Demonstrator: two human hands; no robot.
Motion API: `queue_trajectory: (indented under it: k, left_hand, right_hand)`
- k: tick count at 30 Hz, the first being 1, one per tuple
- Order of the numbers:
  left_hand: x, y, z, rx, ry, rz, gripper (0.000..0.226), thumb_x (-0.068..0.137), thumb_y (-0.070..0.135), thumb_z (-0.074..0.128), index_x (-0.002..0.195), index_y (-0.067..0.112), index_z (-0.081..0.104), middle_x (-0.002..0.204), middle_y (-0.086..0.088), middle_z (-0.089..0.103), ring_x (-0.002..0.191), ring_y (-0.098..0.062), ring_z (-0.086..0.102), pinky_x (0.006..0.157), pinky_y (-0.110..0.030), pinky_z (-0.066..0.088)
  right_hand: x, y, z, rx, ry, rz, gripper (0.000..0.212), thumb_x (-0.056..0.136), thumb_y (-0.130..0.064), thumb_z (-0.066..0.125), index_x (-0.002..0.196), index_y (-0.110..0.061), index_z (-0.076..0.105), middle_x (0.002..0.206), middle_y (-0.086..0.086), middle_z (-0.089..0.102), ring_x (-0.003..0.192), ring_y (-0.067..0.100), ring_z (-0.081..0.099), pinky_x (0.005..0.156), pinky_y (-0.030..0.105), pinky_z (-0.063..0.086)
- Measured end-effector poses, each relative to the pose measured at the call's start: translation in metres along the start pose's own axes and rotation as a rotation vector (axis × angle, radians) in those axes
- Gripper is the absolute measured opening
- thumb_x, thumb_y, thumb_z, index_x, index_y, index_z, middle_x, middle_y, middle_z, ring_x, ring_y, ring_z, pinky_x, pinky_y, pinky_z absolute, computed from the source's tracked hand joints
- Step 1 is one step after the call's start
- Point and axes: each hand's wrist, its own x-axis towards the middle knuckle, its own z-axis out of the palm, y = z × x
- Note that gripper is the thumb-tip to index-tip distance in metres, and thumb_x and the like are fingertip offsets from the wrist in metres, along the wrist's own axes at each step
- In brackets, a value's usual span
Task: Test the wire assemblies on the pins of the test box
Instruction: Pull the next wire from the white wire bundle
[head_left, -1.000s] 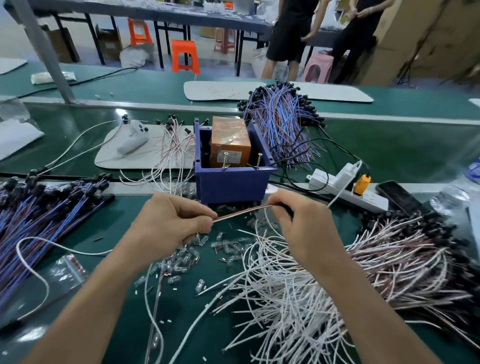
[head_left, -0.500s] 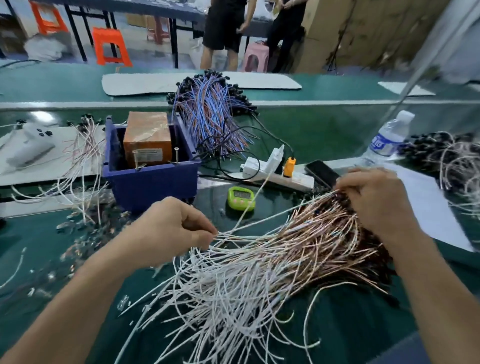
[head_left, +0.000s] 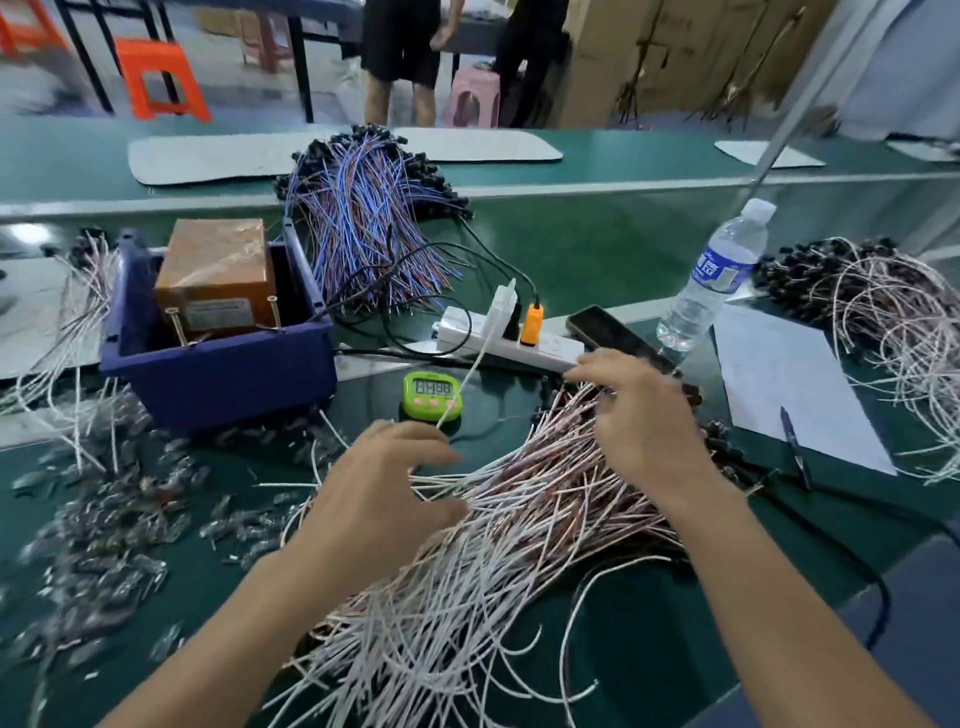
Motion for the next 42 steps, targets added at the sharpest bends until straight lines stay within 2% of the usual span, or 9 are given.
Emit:
queue_trajectory:
  k: [5, 8, 13, 18, 24, 29, 34, 37, 42]
  left_hand:
    - [0.004, 0.005, 0.008, -0.001, -0.247, -0.039, 0.089, 0.081, 0.061, 0.076, 0.154, 0.052, 0.027, 0.158, 0.024, 0.038, 0.134, -0.006, 0.047, 0.113, -0.034, 0.038]
    - [-0.002, -0.001, 0.014, 0.0, -0.287, -0.04, 0.077, 0.084, 0.058, 0.075, 0.151, 0.05, 0.037, 0.146, 0.025, 0.053, 0.117, 0.002, 0.056, 0.103, -0.025, 0.045]
    - [-0.002, -0.007, 0.01, -0.076, -0.277, -0.04, 0.054, 0.084, 0.049, 0.078, 0.134, 0.047, 0.059, 0.124, 0.028, 0.065, 0.095, 0.006, 0.066, 0.085, -0.021, 0.058]
    - [-0.006, -0.014, -0.001, -0.151, -0.084, -0.024, 0.044, 0.083, 0.054, 0.076, 0.126, 0.05, 0.065, 0.11, 0.034, 0.065, 0.096, 0.018, 0.059, 0.082, -0.001, 0.041]
    - [-0.022, -0.034, -0.042, -0.319, 0.167, -0.032, 0.018, 0.089, 0.019, 0.076, 0.091, 0.036, 0.079, 0.083, 0.02, 0.076, 0.08, 0.001, 0.071, 0.073, -0.022, 0.057]
    - [-0.057, -0.075, -0.083, -0.368, 0.393, -0.122, 0.029, 0.096, 0.039, 0.068, 0.07, 0.029, 0.076, 0.051, 0.0, 0.062, 0.041, -0.003, 0.047, 0.042, -0.016, 0.037]
    - [-0.101, -0.117, -0.119, -0.241, 0.634, -0.366, 0.055, 0.079, 0.065, 0.056, 0.064, 0.014, 0.071, 0.043, -0.002, 0.049, 0.038, -0.005, 0.036, 0.042, -0.022, 0.032]
    - [-0.127, -0.14, -0.139, -0.259, 0.669, -0.48, 0.019, 0.086, 0.04, 0.071, 0.067, 0.041, 0.076, 0.055, 0.012, 0.069, 0.05, -0.006, 0.063, 0.054, -0.021, 0.05]
    - [-0.174, -0.176, -0.16, -0.202, 0.746, -0.569, 0.049, 0.079, -0.009, 0.075, 0.08, 0.04, 0.077, 0.07, 0.032, 0.071, 0.073, 0.013, 0.068, 0.071, -0.001, 0.048]
  right_hand:
    - [-0.011, -0.033, 0.039, -0.037, -0.386, -0.078, 0.038, 0.104, -0.029, 0.05, 0.141, -0.026, 0.059, 0.142, 0.0, 0.061, 0.137, 0.016, 0.048, 0.128, 0.04, 0.014]
    - [-0.02, -0.035, 0.05, -0.048, -0.366, -0.125, 0.032, 0.106, -0.031, 0.045, 0.121, -0.025, 0.072, 0.112, -0.005, 0.076, 0.107, 0.011, 0.064, 0.126, 0.035, 0.013]
    - [-0.027, -0.037, 0.053, -0.089, -0.274, -0.135, 0.037, 0.103, -0.029, 0.041, 0.098, -0.024, 0.077, 0.091, -0.007, 0.076, 0.079, 0.013, 0.055, 0.109, 0.031, 0.029]
    - [-0.028, -0.066, 0.054, -0.061, -0.299, -0.156, 0.036, 0.103, -0.026, 0.04, 0.101, -0.025, 0.075, 0.087, -0.005, 0.074, 0.079, 0.013, 0.058, 0.116, 0.034, 0.028]
    - [-0.04, -0.133, 0.057, 0.264, -0.336, -0.179, 0.021, 0.094, -0.022, 0.05, 0.081, -0.023, 0.066, 0.067, -0.003, 0.062, 0.064, 0.02, 0.056, 0.061, 0.04, 0.046]
    - [-0.044, -0.198, 0.075, 0.417, -0.437, -0.279, 0.023, 0.088, -0.025, 0.052, 0.087, -0.022, 0.074, 0.067, -0.005, 0.067, 0.058, 0.011, 0.055, 0.055, 0.03, 0.045]
    - [-0.043, -0.267, 0.1, 0.502, -0.629, -0.392, 0.027, 0.09, -0.018, 0.053, 0.079, -0.03, 0.075, 0.054, -0.015, 0.061, 0.044, 0.007, 0.049, 0.041, 0.015, 0.034]
    - [-0.042, -0.305, 0.112, 0.467, -0.695, -0.46, 0.027, 0.093, -0.015, 0.056, 0.086, -0.025, 0.08, 0.056, -0.015, 0.062, 0.048, -0.003, 0.053, 0.045, 0.009, 0.037]
    - [-0.053, -0.365, 0.131, 0.391, -0.76, -0.586, 0.028, 0.092, -0.014, 0.055, 0.094, -0.024, 0.082, 0.081, -0.009, 0.073, 0.065, 0.003, 0.058, 0.063, 0.014, 0.042]
